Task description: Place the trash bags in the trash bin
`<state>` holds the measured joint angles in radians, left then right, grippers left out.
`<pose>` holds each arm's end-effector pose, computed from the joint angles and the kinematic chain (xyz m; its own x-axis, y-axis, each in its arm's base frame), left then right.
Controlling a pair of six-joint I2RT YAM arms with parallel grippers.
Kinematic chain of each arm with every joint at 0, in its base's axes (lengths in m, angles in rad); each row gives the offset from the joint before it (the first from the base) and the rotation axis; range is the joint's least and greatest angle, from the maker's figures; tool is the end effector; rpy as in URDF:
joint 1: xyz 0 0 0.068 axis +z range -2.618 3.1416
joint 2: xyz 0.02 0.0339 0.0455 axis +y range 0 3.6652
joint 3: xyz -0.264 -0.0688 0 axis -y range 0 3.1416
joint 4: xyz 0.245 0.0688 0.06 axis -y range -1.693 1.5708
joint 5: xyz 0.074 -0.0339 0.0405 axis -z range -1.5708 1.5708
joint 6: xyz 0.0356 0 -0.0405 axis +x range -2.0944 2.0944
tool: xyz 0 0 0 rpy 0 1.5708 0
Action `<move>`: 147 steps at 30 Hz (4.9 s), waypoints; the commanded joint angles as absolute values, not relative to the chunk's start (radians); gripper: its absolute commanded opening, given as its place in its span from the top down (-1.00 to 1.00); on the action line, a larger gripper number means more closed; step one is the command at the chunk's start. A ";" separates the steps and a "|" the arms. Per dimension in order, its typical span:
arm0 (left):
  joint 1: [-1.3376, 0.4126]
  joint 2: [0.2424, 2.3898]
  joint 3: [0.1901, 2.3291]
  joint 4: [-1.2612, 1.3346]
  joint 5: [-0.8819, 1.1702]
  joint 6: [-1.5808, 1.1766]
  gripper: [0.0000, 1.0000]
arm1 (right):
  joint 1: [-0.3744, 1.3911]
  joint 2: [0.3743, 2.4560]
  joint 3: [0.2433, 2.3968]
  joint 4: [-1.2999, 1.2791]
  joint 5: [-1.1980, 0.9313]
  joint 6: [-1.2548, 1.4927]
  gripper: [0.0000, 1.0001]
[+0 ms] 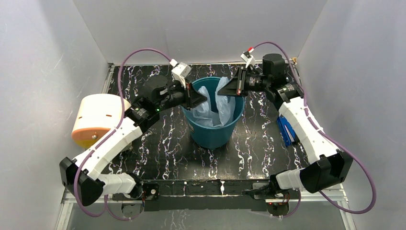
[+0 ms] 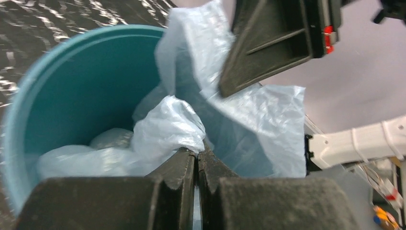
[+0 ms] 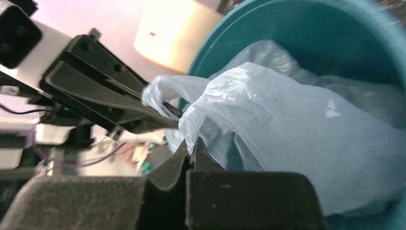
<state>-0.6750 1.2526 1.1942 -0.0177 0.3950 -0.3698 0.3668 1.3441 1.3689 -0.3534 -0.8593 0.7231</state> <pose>0.2194 -0.1932 0.4017 -0.3721 -0.1295 -0.9191 0.7956 0.4655 -0.3877 0.2668 0.1314 0.4054 -0.8236 0.1464 -0.5479 -0.4780 0.3408 0.8096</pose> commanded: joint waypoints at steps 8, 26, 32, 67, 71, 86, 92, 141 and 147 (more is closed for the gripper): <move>-0.443 1.144 1.267 -0.177 0.333 -0.322 1.00 | 0.326 1.267 1.522 -0.607 -0.214 0.378 1.00; -0.415 1.009 1.148 -0.375 0.159 -0.262 1.00 | 0.309 1.080 1.321 -0.565 -0.006 0.287 1.00; -0.401 1.006 1.106 -0.336 0.233 -0.291 1.00 | 0.310 1.038 1.269 -0.548 0.061 0.292 1.00; -0.399 0.904 0.963 -0.244 0.091 -0.348 -0.65 | 0.310 0.893 1.210 -0.530 0.141 0.189 -0.27; -0.399 0.888 1.011 -0.281 0.048 -0.325 -0.75 | 0.309 0.904 1.288 -0.531 0.108 0.176 -0.35; -0.399 1.077 1.327 -0.428 0.106 -0.082 -0.83 | 0.309 1.267 1.774 -0.797 -0.294 0.114 -0.47; -0.399 1.193 1.433 -0.434 0.308 -0.035 -0.83 | 0.311 1.382 1.812 -0.872 -0.347 0.022 -0.54; -0.343 1.121 1.363 -0.498 0.124 -0.059 -0.33 | 0.298 1.047 1.379 -0.545 -0.082 0.171 0.18; -0.343 1.174 1.464 -0.514 0.216 0.009 -0.55 | 0.298 1.108 1.443 -0.619 -0.292 0.109 0.32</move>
<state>-0.3477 1.1522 1.3846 -0.4919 0.1421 -0.0586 0.3019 1.0691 1.3796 -0.5797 -0.1219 0.1753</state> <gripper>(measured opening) 0.741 0.376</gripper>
